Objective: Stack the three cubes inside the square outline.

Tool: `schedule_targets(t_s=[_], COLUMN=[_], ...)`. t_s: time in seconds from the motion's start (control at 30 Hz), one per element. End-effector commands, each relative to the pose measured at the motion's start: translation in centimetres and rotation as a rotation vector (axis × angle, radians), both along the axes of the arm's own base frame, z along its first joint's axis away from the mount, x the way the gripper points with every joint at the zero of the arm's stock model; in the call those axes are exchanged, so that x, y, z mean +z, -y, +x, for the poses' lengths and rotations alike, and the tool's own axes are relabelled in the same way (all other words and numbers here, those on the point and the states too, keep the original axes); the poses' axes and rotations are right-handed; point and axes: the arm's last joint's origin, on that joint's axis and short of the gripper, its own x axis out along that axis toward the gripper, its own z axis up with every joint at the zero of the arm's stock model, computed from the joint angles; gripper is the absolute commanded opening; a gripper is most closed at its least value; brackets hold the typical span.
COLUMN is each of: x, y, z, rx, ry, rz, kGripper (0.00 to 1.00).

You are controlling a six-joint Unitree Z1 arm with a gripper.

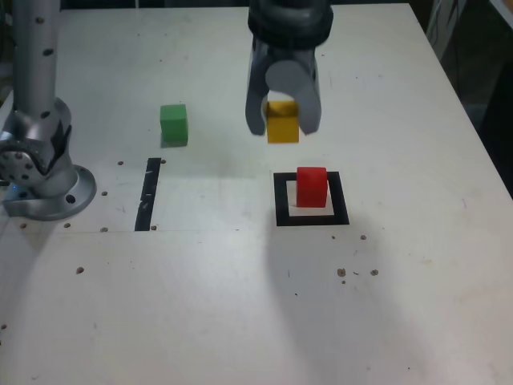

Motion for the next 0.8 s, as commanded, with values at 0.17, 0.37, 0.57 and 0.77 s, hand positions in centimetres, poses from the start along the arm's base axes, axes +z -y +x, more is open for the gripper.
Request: schedule_targets(t_s=[0.17, 0.37, 0.57, 0.77], x=[-1.6, -3.0, -3.4, -4.1], y=[2.0, 2.2, 2.3, 2.3], z=[1.7, 3.3, 3.7, 4.1], rx=[-0.034, -0.05, -0.051, -0.052], ry=[-0.004, -0.032, -0.043, -0.056], rz=[0.009, 0.005, 0.004, 0.007], kGripper=[0.19, 0.19, 0.19, 0.21])
